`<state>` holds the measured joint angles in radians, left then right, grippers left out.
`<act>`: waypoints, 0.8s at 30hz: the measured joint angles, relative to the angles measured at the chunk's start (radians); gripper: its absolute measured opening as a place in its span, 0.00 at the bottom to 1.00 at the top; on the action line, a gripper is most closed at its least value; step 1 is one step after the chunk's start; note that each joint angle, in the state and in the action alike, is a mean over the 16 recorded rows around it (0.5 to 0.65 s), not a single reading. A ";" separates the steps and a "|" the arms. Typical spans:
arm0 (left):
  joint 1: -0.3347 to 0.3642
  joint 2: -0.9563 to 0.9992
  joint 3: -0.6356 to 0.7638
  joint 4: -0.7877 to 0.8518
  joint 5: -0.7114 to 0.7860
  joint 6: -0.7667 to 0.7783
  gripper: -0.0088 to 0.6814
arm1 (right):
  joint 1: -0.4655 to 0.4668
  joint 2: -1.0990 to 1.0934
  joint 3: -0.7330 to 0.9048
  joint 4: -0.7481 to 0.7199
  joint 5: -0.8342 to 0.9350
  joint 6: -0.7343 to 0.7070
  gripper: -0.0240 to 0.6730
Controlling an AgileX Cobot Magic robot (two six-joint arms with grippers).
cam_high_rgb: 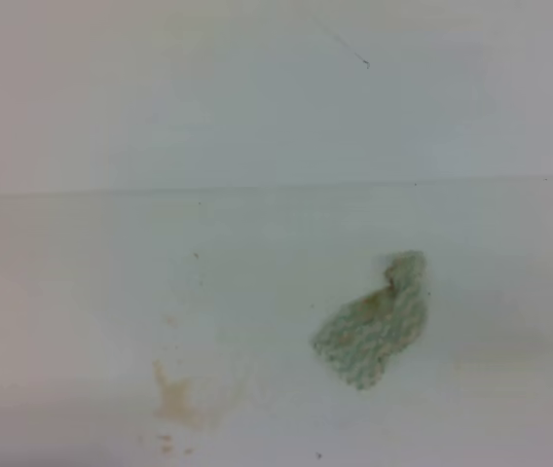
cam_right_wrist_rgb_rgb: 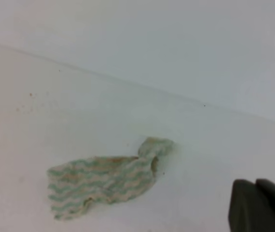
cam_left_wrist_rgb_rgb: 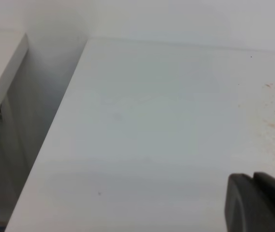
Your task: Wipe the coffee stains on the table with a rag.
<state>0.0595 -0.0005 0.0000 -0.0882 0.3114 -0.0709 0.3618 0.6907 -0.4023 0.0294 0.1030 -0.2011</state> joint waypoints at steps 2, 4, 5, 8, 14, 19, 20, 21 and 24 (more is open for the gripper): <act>0.000 0.000 0.000 0.000 0.000 0.000 0.01 | 0.000 -0.006 0.033 0.001 -0.040 0.001 0.04; 0.000 -0.002 0.002 0.000 -0.001 0.000 0.01 | 0.000 -0.007 0.054 0.002 -0.062 0.001 0.04; 0.000 -0.003 0.005 0.000 -0.002 0.000 0.01 | 0.000 -0.007 0.060 0.003 -0.070 0.001 0.04; 0.000 -0.008 0.012 0.000 -0.005 0.000 0.01 | 0.000 -0.007 0.068 0.003 -0.074 0.001 0.04; 0.000 -0.012 0.016 0.000 -0.005 0.000 0.01 | 0.000 -0.037 0.068 0.003 -0.042 0.003 0.04; 0.000 -0.011 0.016 0.000 -0.005 0.000 0.01 | -0.003 -0.123 0.068 0.003 0.009 0.005 0.04; 0.000 -0.010 0.014 0.000 -0.005 0.000 0.01 | -0.005 -0.145 0.068 0.003 0.020 0.005 0.04; 0.000 -0.008 0.012 0.000 -0.004 0.000 0.01 | -0.010 -0.170 0.068 0.004 0.030 0.006 0.04; 0.000 -0.003 0.005 0.000 -0.001 0.000 0.01 | -0.036 -0.254 0.069 0.007 0.062 0.008 0.04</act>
<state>0.0594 -0.0035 0.0047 -0.0882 0.3105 -0.0709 0.3259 0.4365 -0.3335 0.0359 0.1646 -0.1936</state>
